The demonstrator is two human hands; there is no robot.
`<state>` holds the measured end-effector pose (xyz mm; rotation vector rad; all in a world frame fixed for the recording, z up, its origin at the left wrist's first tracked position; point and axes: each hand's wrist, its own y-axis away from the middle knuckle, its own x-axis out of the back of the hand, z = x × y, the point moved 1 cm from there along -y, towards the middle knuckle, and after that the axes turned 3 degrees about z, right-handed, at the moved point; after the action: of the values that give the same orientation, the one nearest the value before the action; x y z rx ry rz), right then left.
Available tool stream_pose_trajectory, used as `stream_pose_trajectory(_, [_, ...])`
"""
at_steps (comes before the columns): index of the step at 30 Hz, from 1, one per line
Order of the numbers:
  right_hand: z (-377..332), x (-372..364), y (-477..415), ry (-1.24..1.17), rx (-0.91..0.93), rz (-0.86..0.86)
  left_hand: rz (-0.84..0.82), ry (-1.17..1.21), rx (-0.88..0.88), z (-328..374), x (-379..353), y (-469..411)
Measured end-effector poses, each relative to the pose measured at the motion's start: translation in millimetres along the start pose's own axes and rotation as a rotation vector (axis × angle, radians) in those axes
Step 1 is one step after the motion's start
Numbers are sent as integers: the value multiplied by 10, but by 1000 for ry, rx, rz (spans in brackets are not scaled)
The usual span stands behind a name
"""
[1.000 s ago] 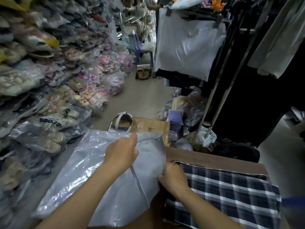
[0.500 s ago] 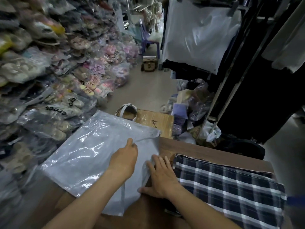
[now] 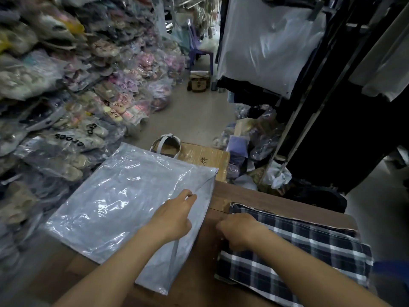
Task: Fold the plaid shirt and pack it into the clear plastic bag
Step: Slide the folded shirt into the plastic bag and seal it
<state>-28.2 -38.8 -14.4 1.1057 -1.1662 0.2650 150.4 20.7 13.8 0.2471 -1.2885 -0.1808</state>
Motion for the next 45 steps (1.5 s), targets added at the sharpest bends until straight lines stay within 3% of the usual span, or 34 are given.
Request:
stream_pose_trajectory(9, [26,-87,30,-22,2,114,-45,57,-25,43,-92,-38])
stream_pose_trajectory(15, [-100,156,157,-179,154,481,-65,141,-35,45,-131,-39])
stream_pose_trajectory(19, [-189,123,-19,-238,226,524,-35,246,-58,52,-111,-41])
stream_pose_trajectory(24, [-235,-40,-330,-114,155,526,-52,259,-110,88,-75,-5])
stream_pose_trajectory(28, [-242,-40,-540,-218,62,533,-5,277,-73,68,-107,-50])
stream_pose_trajectory(31, [-237,-20,-507,-343,77,398,-7,273,-50,67,-140,-88])
stream_pose_trajectory(33, [-122,7,-356,-467,54,528,-20,268,-48,104,-168,-101])
stream_pose_trajectory(36, [314,-77,-110,-507,-168,759,-51,277,-46,150,-214,-114])
stream_pose_trajectory(37, [506,-145,-33,-448,-281,736,-59,289,-54,162,-229,-117])
stream_pose_trajectory(40, [1027,-385,177,-373,-518,387,-56,307,-73,199,-263,-121])
stream_pose_trajectory(42, [1210,-495,249,-514,-511,271,-56,278,-75,227,-287,-134])
stream_pose_trajectory(45, [1209,-561,179,-631,-480,276,-77,233,-64,280,-316,-150])
